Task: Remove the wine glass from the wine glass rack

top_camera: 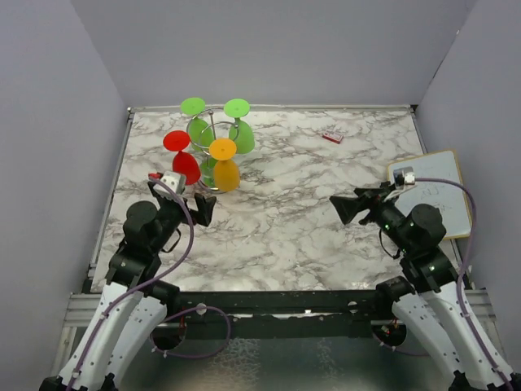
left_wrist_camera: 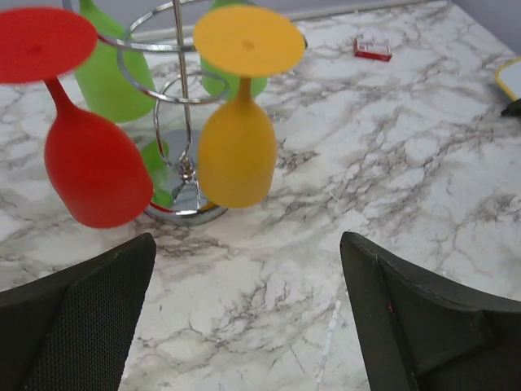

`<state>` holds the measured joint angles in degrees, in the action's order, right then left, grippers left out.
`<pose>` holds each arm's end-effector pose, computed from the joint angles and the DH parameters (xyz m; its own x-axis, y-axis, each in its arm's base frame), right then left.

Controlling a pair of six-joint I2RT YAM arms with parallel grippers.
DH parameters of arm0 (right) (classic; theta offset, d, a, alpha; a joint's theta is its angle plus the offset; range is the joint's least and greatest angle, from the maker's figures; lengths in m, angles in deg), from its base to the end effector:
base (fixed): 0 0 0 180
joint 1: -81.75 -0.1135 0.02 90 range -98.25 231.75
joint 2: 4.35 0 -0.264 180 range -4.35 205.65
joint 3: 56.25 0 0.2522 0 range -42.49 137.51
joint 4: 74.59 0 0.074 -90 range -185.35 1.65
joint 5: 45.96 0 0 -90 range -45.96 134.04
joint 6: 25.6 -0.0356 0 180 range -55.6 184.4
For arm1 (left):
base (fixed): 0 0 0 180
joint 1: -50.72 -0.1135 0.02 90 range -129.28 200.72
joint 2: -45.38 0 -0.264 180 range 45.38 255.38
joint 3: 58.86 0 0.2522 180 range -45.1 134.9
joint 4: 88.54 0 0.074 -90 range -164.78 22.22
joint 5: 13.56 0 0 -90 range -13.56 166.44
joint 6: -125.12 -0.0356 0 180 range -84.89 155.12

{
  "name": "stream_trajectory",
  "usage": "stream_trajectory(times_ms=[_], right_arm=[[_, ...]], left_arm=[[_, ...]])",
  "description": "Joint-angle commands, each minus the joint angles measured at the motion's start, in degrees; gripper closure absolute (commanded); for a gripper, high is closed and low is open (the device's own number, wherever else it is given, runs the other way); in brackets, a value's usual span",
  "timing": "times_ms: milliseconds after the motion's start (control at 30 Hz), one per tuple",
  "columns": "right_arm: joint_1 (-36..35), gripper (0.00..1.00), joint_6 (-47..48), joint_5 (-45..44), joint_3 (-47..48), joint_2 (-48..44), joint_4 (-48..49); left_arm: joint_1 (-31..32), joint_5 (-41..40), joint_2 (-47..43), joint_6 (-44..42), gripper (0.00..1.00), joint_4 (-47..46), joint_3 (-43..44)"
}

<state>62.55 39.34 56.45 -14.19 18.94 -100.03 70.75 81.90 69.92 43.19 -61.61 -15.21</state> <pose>0.1149 0.0481 0.2864 -0.3208 0.3263 -0.8892 -0.4271 0.7881 0.4433 0.1178 -0.0465 0.2908 -0.1869 -0.0806 -0.9791 0.4073 0.9006 -0.1519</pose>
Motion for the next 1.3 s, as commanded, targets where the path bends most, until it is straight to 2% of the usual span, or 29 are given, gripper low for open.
stream_trajectory(times_ms=[0, 233, 433, 700, 867, 1167, 1267], right_arm=[[-1.8, 0.0, 2.9, -4.9, 11.3, 6.7, -3.7], [-3.9, 0.0, 0.0, -11.2, 26.0, 18.3, -7.8], [-4.7, 0.0, -1.8, -12.5, 31.0, 24.2, -8.1], [-5.1, 0.01, -2.9, -6.5, 25.8, 24.4, -1.9], [-5.3, 0.01, -8.1, -3.3, 23.8, 27.2, 1.3], [-5.3, 0.01, -19.7, 14.1, 25.6, 39.9, 10.7], [-5.4, 0.01, -24.0, 18.4, 25.1, 43.1, 14.6]], left_arm=[[-2.0, 1.6, 6.5, 3.5, 0.01, 4.2, 10.8], [-4.3, 1.5, 13.1, 6.3, 0.01, 8.8, 22.6], [-5.3, 1.5, 15.9, 7.7, 0.01, 12.8, 28.6], [-5.8, 1.4, 18.7, 10.6, 0.01, 17.3, 34.4], [-5.9, 1.7, 21.0, 13.4, 0.01, 19.6, 37.5], [-6.0, 6.0, 24.9, 20.4, 0.01, 20.1, 37.3], [-6.0, 6.2, 26.1, 24.9, 0.05, 18.8, 36.0]])
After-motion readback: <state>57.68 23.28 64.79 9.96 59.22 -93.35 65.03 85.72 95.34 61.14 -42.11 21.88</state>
